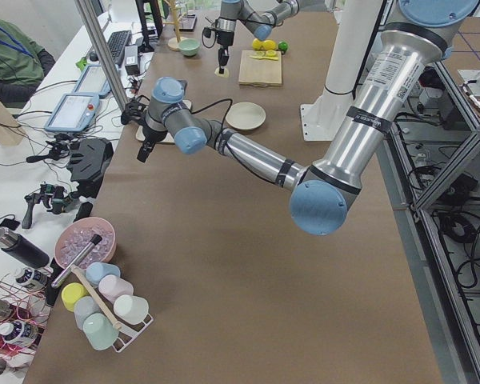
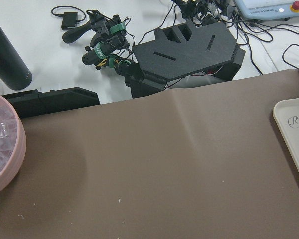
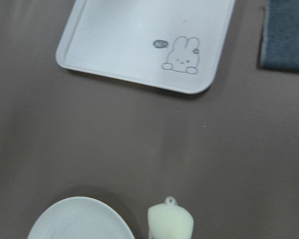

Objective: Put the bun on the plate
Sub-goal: 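Lift the bun with the right gripper and carry it over the plate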

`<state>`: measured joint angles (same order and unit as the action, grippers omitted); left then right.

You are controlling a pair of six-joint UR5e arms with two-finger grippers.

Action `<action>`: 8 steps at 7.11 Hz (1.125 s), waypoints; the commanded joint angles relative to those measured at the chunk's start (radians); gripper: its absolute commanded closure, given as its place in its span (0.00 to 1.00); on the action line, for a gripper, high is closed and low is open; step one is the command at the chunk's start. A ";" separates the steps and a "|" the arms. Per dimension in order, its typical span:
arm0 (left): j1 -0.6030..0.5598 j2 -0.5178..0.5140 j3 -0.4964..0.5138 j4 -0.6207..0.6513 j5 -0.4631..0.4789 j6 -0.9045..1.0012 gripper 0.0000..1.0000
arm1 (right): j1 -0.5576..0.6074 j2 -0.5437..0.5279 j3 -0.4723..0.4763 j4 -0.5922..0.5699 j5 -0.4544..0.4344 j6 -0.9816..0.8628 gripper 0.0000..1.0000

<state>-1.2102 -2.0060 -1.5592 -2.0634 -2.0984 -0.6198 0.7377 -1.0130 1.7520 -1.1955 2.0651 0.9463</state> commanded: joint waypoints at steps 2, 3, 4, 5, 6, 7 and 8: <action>0.000 0.003 0.002 -0.004 0.005 -0.001 0.02 | -0.173 0.121 -0.130 0.002 -0.161 -0.012 1.00; 0.000 0.006 0.019 -0.007 0.006 0.002 0.02 | -0.216 0.123 -0.150 0.005 -0.213 -0.014 1.00; 0.000 0.004 0.022 -0.007 0.008 0.003 0.02 | -0.245 0.125 -0.161 0.008 -0.232 -0.018 1.00; -0.002 0.004 0.024 -0.009 0.009 0.003 0.02 | -0.262 0.119 -0.148 0.007 -0.232 -0.023 0.99; -0.006 0.003 0.025 -0.007 0.009 0.003 0.02 | -0.279 0.119 -0.149 0.008 -0.234 -0.023 0.42; -0.014 0.001 0.031 -0.009 0.009 0.005 0.02 | -0.279 0.100 -0.138 0.011 -0.232 -0.023 0.01; -0.025 0.001 0.031 -0.009 0.009 0.006 0.02 | -0.279 0.091 -0.135 0.011 -0.227 -0.023 0.01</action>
<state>-1.2240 -2.0041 -1.5300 -2.0720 -2.0894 -0.6152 0.4615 -0.9090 1.6110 -1.1854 1.8343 0.9237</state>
